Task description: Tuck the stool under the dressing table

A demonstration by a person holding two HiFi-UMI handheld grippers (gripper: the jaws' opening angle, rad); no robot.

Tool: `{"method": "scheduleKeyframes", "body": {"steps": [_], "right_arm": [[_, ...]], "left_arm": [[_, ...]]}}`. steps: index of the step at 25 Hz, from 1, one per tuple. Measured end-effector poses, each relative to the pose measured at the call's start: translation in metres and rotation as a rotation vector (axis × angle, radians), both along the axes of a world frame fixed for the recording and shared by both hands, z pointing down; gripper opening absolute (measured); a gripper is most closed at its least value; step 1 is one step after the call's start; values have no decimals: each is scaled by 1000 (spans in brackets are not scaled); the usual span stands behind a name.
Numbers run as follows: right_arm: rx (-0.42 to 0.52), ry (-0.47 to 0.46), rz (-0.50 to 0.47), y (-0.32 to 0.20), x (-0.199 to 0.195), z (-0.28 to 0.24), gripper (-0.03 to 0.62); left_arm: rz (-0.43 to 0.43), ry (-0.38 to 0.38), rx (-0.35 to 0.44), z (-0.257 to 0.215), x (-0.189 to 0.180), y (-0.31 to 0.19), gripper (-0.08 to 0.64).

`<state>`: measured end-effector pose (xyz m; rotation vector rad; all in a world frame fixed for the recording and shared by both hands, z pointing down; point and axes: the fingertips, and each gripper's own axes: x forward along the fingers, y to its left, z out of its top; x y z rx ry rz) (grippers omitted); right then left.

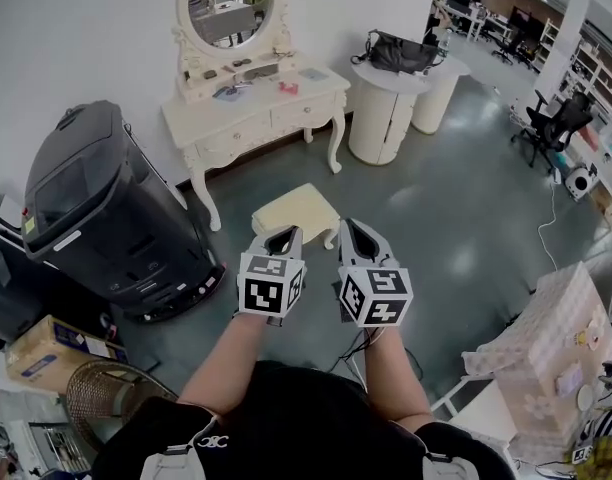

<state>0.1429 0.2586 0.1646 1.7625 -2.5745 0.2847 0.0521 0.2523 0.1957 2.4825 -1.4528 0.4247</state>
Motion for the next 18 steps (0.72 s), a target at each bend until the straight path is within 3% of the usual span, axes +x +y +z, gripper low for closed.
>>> {"method": "scheduleKeyframes", "body": {"steps": [9, 18], "right_arm": [[-35, 3, -28, -44, -9, 19, 8], [-71, 80, 39, -154, -34, 44, 8]], "left_arm": [[-27, -7, -30, 17, -8, -42, -2], [31, 47, -56, 42, -32, -161, -2]]}}
